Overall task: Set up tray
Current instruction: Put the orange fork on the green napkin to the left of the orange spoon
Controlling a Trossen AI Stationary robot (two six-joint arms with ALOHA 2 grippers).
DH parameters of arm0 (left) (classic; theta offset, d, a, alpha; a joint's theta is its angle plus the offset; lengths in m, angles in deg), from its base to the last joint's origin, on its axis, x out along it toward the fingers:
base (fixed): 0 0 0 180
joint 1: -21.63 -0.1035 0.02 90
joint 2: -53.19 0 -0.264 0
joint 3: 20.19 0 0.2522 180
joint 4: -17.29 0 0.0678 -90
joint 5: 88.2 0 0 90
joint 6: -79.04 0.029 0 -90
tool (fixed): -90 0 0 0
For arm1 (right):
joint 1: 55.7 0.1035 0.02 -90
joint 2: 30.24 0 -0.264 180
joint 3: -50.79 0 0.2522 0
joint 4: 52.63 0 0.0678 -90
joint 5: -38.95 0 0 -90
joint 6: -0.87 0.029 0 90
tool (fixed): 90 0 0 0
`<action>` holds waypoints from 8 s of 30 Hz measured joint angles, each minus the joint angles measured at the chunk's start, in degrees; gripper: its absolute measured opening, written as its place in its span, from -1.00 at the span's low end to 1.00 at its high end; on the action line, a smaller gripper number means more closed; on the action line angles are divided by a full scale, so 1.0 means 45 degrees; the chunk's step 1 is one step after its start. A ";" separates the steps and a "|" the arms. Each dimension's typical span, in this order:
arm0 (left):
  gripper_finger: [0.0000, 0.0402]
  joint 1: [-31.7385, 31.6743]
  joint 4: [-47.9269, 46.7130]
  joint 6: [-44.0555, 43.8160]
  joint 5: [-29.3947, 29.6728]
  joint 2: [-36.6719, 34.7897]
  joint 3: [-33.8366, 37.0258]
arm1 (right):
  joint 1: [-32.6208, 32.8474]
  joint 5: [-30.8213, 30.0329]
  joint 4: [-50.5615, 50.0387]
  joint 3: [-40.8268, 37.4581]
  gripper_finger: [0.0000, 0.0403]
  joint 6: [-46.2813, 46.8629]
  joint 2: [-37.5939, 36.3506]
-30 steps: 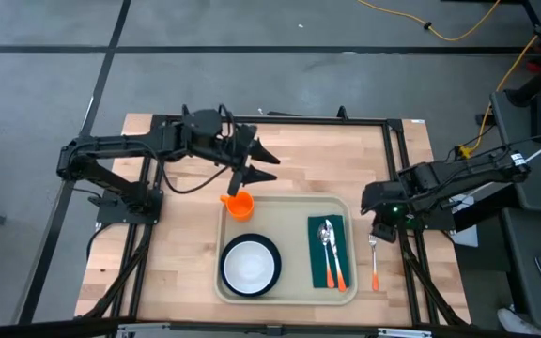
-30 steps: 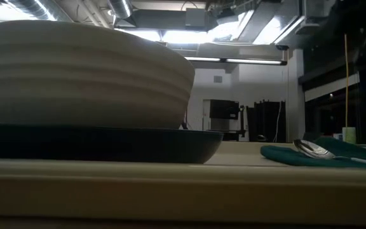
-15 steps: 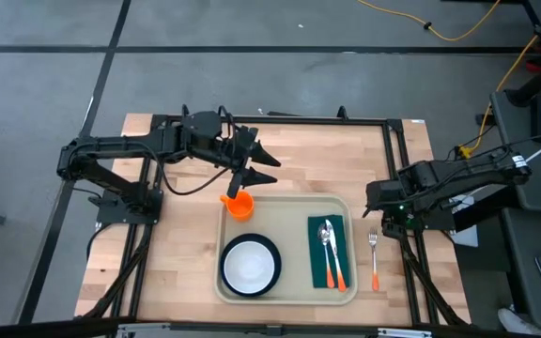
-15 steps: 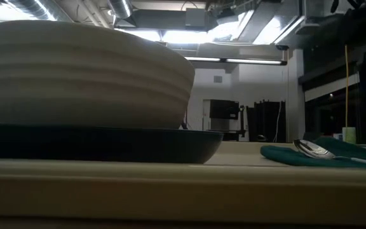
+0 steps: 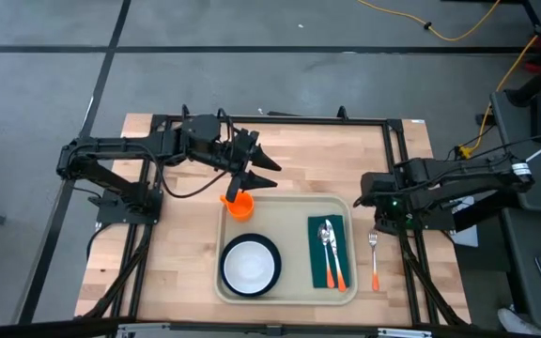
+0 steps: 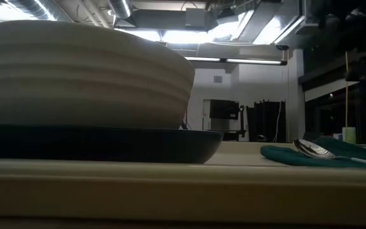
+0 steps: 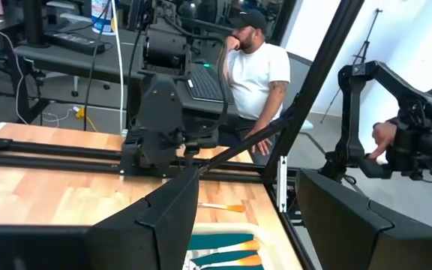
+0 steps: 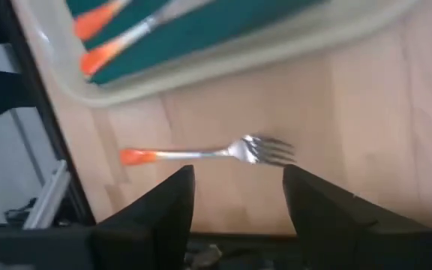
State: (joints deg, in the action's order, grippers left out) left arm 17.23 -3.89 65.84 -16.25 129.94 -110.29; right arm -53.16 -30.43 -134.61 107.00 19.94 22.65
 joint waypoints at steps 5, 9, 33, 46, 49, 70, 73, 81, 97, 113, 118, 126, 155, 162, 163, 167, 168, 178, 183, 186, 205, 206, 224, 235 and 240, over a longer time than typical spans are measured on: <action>0.08 0.0017 0.0003 0.0055 0.0008 0.0000 0.0000 | -0.0061 -0.0186 0.1385 -0.0010 0.01 0.0154 0.0126; 0.08 0.0017 -0.0002 0.0065 0.0041 0.0000 0.0000 | -0.0100 -0.0311 0.2577 -0.0010 0.00 0.1247 0.0515; 0.08 -0.0318 0.0217 0.0897 0.0071 0.1053 -0.0015 | 0.1857 -0.4974 1.1448 0.2730 -0.96 0.2554 -0.2924; 0.08 -0.0265 0.1431 0.1228 0.1424 0.5205 -0.1866 | 0.2168 -0.6494 1.3063 0.2739 -0.98 0.1334 -0.3483; 0.08 -0.0223 0.1581 0.1334 0.1295 0.6238 -0.2701 | 0.2168 -0.6566 1.3064 0.2739 -0.98 0.1509 -0.3311; 0.08 -0.0129 0.2408 0.0074 -0.1575 1.2843 -0.9124 | 0.2168 -0.6805 1.2335 0.2730 -0.97 0.1695 -0.3002; 0.08 -0.0100 0.2339 0.0011 -0.1370 1.3258 -0.9224 | 0.2168 -0.6805 1.2332 0.2730 -0.98 0.1690 -0.3002; 0.08 -0.0042 0.1990 -0.0473 -0.1257 1.3626 -0.9238 | 0.2168 -0.6800 1.2239 0.2730 -0.91 0.1884 -0.3007; 0.02 0.1280 -0.4387 0.4092 0.2481 0.7424 -0.9106 | 0.2158 -0.6718 0.8071 0.2730 -0.90 0.4085 -0.2904; -0.18 0.2207 -0.4924 0.3917 0.6877 0.2554 -0.5410 | 0.2153 -0.3318 0.2177 0.4132 -0.91 0.4879 -0.0494; -0.21 0.2217 -0.4958 0.3127 0.7119 0.2292 -0.4669 | 0.2152 -0.3052 0.0524 0.4752 -0.94 0.3007 0.0579; -0.21 0.2415 -0.5002 0.2867 0.7119 0.2288 -0.4381 | 0.2144 -0.2087 -0.0271 0.4760 -0.80 0.2041 0.2403; -0.25 0.2528 -0.5376 0.2750 0.7095 0.2031 -0.4405 | 0.2153 -0.1853 -0.0871 0.3878 -0.43 0.4990 0.5814; -0.25 0.2746 -0.5691 0.2435 0.7119 0.1489 -0.4405 | 0.2153 -0.1763 -0.0736 0.2494 -0.43 0.6416 0.5763; -0.25 0.2805 -0.5750 0.2435 0.7119 0.1418 -0.4405 | 0.2153 -0.1665 -0.0665 0.2408 -0.43 0.6427 0.5739; -0.25 0.2942 -0.5957 0.2482 0.7131 0.1226 -0.4405 | 0.2144 -0.1056 -0.0028 0.2151 -0.43 0.6688 0.5717; -0.25 0.2965 -0.5983 0.2519 0.7142 0.1188 -0.4405 | 0.2144 -0.0916 -0.0016 0.2120 -0.43 0.6717 0.5722; -0.25 0.2994 -0.6266 0.2665 0.7049 0.1132 -0.4405 | 0.2144 -0.0119 -0.0152 0.1144 -0.43 0.5350 0.5717; -0.25 0.2994 -0.6261 0.2770 0.6710 0.1132 -0.4405 | 0.2149 0.0349 0.0051 0.0892 -0.43 0.4387 0.5717; -0.25 0.2994 -0.6261 0.2765 0.6705 0.1132 -0.4405 | 0.2149 0.0335 0.0218 0.0889 -0.43 0.3672 0.5717; -0.26 0.2988 -0.6115 0.2653 0.6812 0.1146 -0.4405 | 0.2149 0.0206 0.0262 0.0889 -0.01 0.4253 0.5722; -0.26 0.2975 -0.6115 0.2644 0.6893 0.1146 -0.4405 | 0.2149 0.0020 0.0259 0.0889 0.06 0.4871 0.5722; -0.27 0.2955 -0.6507 0.2425 0.7236 0.1156 -0.4405 | 0.4653 -0.1281 0.1946 0.0889 0.14 1.4921 0.5717; -0.28 0.2955 -0.6714 0.2527 0.7237 0.1156 -0.4401 | 0.7668 -0.1989 0.2868 0.0889 0.14 2.1449 0.5712; -0.28 0.2955 -0.6691 0.2627 0.7411 0.1156 -0.4401 | 0.8622 -0.3659 0.2995 0.0894 0.14 2.3972 0.5753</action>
State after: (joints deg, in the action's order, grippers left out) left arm 30.53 -34.00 77.66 17.09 135.15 -130.09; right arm -14.36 -46.89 -121.14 111.03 127.81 48.53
